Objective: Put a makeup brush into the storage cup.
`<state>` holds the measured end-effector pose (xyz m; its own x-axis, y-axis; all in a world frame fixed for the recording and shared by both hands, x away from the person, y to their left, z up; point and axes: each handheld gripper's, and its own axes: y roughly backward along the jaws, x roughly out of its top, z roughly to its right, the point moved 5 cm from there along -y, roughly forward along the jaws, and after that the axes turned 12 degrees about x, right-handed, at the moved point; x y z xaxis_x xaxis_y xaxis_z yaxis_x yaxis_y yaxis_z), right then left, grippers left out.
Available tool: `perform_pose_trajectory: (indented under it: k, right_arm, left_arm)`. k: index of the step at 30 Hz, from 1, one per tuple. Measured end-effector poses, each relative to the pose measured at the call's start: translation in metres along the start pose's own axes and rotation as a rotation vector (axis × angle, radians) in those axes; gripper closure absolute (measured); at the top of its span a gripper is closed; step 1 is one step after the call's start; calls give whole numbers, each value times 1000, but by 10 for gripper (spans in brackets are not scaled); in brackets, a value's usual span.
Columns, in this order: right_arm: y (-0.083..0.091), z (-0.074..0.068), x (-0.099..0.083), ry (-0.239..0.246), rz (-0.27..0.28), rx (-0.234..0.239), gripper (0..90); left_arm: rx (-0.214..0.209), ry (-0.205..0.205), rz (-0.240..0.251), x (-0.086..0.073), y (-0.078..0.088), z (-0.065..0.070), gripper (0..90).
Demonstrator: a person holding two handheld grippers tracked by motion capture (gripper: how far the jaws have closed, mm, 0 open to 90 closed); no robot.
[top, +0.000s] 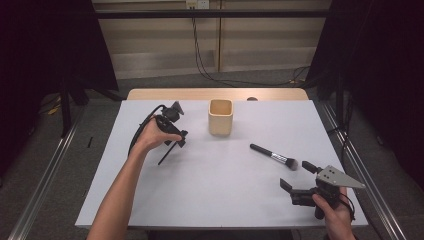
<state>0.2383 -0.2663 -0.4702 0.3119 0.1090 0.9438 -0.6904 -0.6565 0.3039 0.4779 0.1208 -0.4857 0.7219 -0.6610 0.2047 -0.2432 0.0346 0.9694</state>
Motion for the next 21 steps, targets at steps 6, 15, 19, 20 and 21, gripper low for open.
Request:
perform_pose_trajectory:
  k: [6,15,19,20,21]
  right_arm:
    - [0,0,0,1,-3,2,2]
    - [-1,0,-1,6,-9,4,2]
    - [-1,0,-1,8,-12,5,2]
    - [-1,0,-1,7,-12,5,2]
    - [-1,0,-1,9,-13,7,2]
  left_arm:
    - [8,4,-16,1,-3,1,204]
    - [13,1,-47,1,-11,3,392]
    - [48,-7,-59,1,-12,5,477]
    - [46,-7,-61,1,-12,5,487]
    - [50,-10,-65,1,-12,5,512]
